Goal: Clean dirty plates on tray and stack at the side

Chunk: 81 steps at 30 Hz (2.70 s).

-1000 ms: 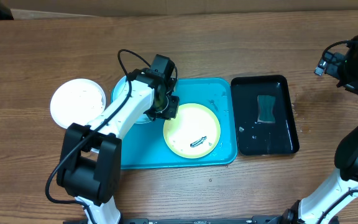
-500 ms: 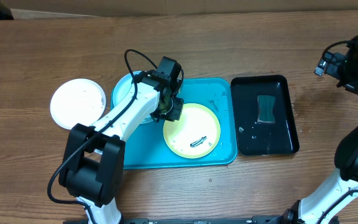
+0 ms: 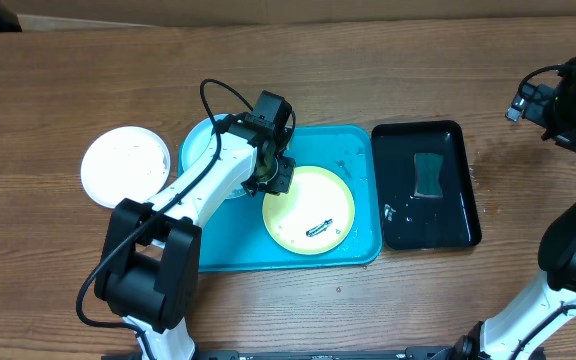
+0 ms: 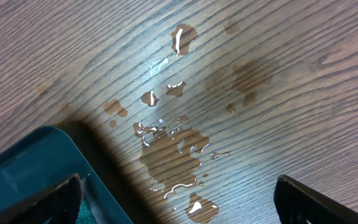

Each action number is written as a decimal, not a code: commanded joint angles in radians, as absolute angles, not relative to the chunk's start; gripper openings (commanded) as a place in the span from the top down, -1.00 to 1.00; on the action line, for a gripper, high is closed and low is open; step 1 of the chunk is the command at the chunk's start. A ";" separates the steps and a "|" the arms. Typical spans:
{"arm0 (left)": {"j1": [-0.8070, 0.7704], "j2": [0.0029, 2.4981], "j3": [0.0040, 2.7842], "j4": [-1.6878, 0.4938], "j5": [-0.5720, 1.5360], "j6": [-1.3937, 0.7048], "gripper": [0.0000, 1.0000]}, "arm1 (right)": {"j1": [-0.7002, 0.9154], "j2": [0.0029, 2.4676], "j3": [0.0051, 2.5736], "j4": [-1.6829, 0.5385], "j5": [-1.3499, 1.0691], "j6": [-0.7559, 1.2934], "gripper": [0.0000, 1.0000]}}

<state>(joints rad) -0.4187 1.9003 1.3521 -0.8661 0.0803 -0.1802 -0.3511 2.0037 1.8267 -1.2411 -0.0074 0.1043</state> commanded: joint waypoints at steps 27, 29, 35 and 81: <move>-0.419 1.909 1.279 -0.802 0.033 -0.187 0.60 | -0.349 1.989 1.832 -1.235 -0.001 0.108 -1.00; -0.419 1.909 1.279 -0.802 0.033 -0.187 0.60 | -0.349 1.989 1.832 -1.235 -0.001 0.108 -1.00; -0.419 1.909 1.276 -0.803 0.034 -0.189 0.60 | -0.349 1.989 1.832 -1.235 -0.001 0.108 -1.00; -0.433 1.909 1.229 -0.913 0.097 -0.715 0.92 | -0.349 1.989 1.832 -1.235 -0.001 0.108 -1.00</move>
